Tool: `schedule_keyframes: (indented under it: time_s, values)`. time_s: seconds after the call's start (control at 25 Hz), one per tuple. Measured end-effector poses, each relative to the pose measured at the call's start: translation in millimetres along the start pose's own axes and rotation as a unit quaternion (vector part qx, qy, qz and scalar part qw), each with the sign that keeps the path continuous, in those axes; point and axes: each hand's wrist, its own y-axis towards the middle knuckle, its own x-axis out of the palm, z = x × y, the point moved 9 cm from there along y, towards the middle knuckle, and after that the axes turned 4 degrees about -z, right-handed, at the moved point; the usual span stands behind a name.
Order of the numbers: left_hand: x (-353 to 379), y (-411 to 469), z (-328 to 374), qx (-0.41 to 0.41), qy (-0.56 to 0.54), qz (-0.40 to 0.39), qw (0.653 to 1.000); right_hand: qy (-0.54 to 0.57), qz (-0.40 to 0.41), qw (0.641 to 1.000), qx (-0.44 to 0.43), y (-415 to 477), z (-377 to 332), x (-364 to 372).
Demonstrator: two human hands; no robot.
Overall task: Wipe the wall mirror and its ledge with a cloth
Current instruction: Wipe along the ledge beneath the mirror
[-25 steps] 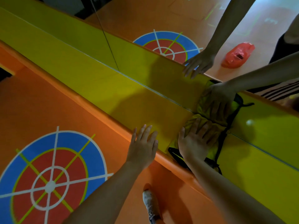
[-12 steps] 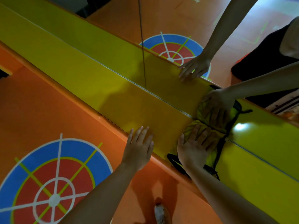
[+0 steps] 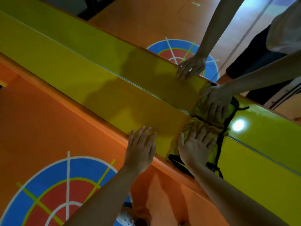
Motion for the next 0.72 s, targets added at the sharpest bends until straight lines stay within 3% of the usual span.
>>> schedule_keyframes:
  time_s: [0.32, 0.56, 0.72]
  values:
    - [-44.9, 21.1, -193.0, 0.003, 0.011, -0.018, 1.0, 0.02, 0.005, 1.0, 0.008, 27.3, -203.2, 3.5]
    - [-81.7, 34.8, -311.1, -0.008, -0.01, 0.034, 0.999, 0.021, 0.007, 1.0, 0.013, 40.6, -323.9, 8.6]
    - [-105.2, 58.2, -382.2, 0.001, -0.023, 0.027, 0.999, 0.024, 0.003, 1.0, 0.005, 51.4, -418.3, 10.1]
